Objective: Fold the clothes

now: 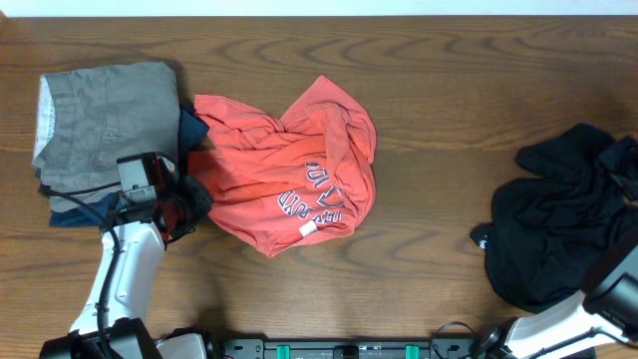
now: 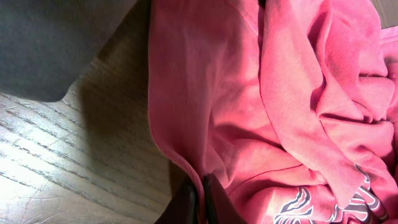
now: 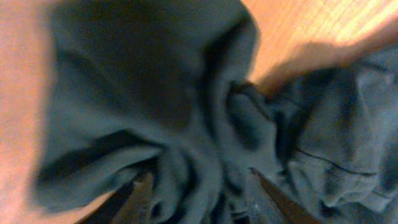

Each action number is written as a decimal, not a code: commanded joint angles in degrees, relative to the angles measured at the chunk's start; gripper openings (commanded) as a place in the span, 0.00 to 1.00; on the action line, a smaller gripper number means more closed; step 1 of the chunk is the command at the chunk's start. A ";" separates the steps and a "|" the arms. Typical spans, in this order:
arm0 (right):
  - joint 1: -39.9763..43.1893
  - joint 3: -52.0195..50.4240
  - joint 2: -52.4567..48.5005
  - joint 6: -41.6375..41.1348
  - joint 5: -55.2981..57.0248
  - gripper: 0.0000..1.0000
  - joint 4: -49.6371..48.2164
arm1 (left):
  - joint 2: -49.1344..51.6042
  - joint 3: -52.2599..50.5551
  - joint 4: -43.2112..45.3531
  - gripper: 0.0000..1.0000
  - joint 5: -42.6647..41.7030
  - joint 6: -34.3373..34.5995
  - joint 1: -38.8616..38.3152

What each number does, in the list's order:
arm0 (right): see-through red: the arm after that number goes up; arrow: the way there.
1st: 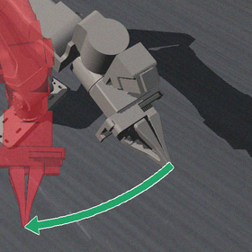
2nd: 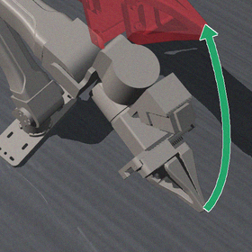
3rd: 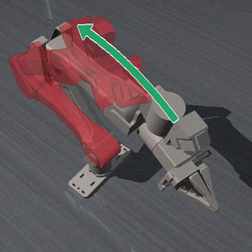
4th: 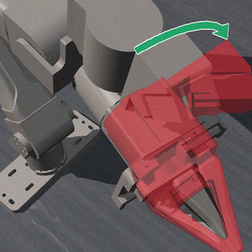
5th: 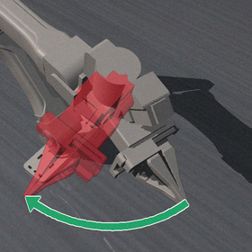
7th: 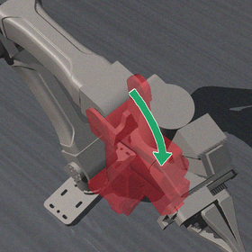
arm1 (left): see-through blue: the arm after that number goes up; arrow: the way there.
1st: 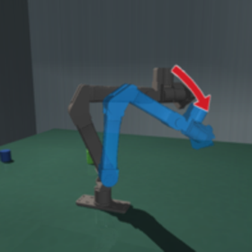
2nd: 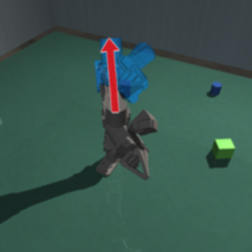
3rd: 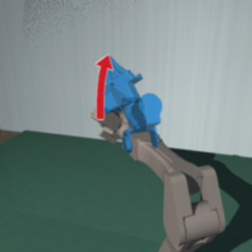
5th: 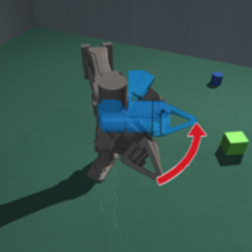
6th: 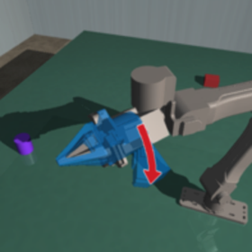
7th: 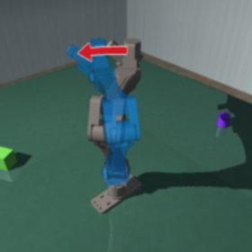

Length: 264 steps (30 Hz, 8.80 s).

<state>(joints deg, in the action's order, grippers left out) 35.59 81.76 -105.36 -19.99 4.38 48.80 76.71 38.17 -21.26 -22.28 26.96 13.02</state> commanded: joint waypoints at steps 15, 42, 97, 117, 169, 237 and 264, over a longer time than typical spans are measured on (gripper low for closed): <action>-32.59 -1.95 5.31 22.88 -30.01 0.57 5.62 | -0.83 0.31 -0.39 0.06 0.28 -0.61 0.13; -69.79 -1.92 -9.86 3.54 -6.80 0.16 -16.74 | -0.83 0.31 -1.44 0.06 0.26 -0.63 0.13; -50.56 -11.37 9.86 -0.48 -10.40 0.54 10.12 | 3.78 15.02 -19.85 0.98 -11.56 0.24 -21.24; -37.46 -11.37 9.86 4.55 -10.19 0.54 13.57 | 20.37 11.54 9.22 0.98 -2.47 35.06 -55.28; -41.68 -11.58 7.56 8.70 -22.05 0.62 1.31 | -6.82 11.54 -44.96 0.06 32.02 35.15 -47.04; -21.77 1.77 34.91 5.92 -16.17 0.01 14.93 | -7.15 63.58 -50.10 0.06 21.77 1.33 -18.16; -23.56 -0.02 23.63 9.81 -7.85 0.16 24.24 | 5.95 60.17 -50.51 0.06 6.21 -2.36 -17.64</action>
<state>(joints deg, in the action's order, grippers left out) 12.47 83.24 -80.25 -12.47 -12.56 69.25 81.32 100.42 -66.76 -15.31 25.76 -3.44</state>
